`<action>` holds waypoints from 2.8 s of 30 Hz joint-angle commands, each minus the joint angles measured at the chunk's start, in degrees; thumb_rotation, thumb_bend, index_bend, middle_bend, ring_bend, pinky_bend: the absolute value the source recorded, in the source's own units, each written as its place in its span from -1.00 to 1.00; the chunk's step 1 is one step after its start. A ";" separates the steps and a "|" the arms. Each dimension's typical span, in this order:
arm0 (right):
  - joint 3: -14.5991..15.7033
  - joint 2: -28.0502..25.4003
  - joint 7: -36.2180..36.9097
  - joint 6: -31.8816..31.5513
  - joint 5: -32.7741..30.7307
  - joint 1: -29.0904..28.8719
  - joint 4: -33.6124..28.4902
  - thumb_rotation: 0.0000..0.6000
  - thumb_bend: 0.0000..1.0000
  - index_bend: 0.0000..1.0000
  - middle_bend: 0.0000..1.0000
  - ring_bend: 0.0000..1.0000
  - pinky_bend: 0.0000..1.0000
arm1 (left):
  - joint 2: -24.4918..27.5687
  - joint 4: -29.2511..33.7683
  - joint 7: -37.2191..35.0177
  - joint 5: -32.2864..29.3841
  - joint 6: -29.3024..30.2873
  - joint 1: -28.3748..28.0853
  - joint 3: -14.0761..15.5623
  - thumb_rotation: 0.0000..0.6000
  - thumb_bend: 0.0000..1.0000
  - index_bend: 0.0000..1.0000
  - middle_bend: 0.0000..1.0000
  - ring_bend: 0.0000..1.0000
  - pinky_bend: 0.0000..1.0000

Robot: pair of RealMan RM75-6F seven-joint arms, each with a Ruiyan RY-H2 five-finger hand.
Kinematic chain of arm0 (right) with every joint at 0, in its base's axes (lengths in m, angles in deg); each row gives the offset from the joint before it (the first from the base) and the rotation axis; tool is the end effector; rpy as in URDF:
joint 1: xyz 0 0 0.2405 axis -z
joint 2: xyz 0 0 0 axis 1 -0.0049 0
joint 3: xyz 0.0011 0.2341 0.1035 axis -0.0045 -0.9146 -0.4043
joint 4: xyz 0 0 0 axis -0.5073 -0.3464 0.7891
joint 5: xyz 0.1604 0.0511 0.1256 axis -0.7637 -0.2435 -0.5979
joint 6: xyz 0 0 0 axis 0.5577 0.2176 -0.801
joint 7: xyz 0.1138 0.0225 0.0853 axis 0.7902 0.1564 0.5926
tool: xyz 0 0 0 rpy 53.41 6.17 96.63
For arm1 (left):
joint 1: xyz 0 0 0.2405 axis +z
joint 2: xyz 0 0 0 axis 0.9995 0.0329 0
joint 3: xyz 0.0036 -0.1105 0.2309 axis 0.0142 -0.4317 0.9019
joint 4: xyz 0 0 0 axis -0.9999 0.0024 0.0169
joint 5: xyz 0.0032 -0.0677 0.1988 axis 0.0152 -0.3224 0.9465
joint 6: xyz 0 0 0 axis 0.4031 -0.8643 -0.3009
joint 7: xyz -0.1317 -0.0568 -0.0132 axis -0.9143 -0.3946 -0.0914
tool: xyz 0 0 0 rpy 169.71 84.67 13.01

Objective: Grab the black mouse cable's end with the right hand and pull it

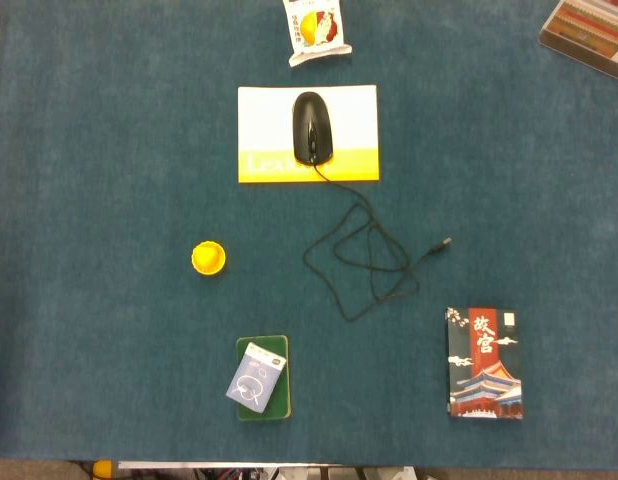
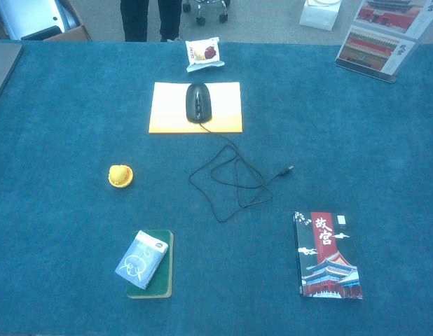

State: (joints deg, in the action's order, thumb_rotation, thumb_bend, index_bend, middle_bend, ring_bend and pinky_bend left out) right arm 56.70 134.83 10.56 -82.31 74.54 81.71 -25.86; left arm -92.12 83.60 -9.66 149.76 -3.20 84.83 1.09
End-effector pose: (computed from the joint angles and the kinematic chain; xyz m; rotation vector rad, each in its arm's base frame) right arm -0.3241 -0.1983 0.1253 1.4558 -0.9601 0.7948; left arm -0.3256 0.1661 0.1469 -1.4041 -0.8423 -0.7389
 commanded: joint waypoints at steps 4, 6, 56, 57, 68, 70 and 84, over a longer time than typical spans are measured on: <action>0.14 -0.04 -0.23 0.17 -0.11 0.02 -0.13 1.00 -0.65 0.22 -0.28 -0.60 -0.56 | -0.16 -0.31 0.13 -0.26 -0.57 -0.10 0.06 1.00 -0.84 -0.21 -0.24 -0.13 0.45; 0.18 -0.07 -0.26 0.17 -0.15 0.06 -0.19 1.00 -0.65 0.22 -0.28 -0.60 -0.56 | -0.18 -0.38 0.06 -0.31 -0.73 -0.17 0.04 1.00 -0.84 -0.21 -0.24 -0.13 0.45; -0.53 6.94 2.99 36.95 5.76 -31.62 3.89 1.00 -0.63 0.21 -0.65 -1.00 -0.87 | -1.20 -4.05 -4.77 -0.24 -1.70 0.20 0.39 1.00 -0.84 -0.21 -0.22 -0.13 0.45; -0.39 7.19 3.00 37.66 5.73 -32.18 4.00 1.00 -0.63 0.20 -0.68 -1.00 -0.90 | -1.26 -4.21 -4.94 -0.30 -1.74 0.23 0.40 1.00 -0.84 -0.21 -0.22 -0.13 0.45; 0.87 8.50 2.98 42.70 4.77 -36.80 3.81 1.00 -0.56 0.07 -0.80 -1.00 -0.98 | -2.25 -6.57 -7.08 -0.94 -2.86 0.23 0.53 1.00 -0.85 -0.21 -0.22 -0.13 0.45; 1.07 8.93 2.47 43.07 4.47 -37.22 4.08 1.00 -0.54 0.07 -0.82 -1.00 -0.99 | -2.38 -6.85 -7.39 -0.96 -2.89 0.28 0.55 1.00 -0.84 -0.21 -0.22 -0.13 0.45; 2.02 12.17 -3.71 45.24 0.89 -39.76 6.88 0.79 -0.52 -0.06 -0.96 -1.00 -1.00 | -2.85 -8.27 -8.88 -1.34 -3.24 0.54 0.57 1.00 -0.85 -0.21 -0.22 -0.13 0.45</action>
State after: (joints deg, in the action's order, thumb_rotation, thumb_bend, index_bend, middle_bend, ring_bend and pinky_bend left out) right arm 58.62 146.79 7.19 -37.31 75.77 42.16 -19.14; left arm -94.97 75.34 -18.55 148.42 -6.43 85.38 1.66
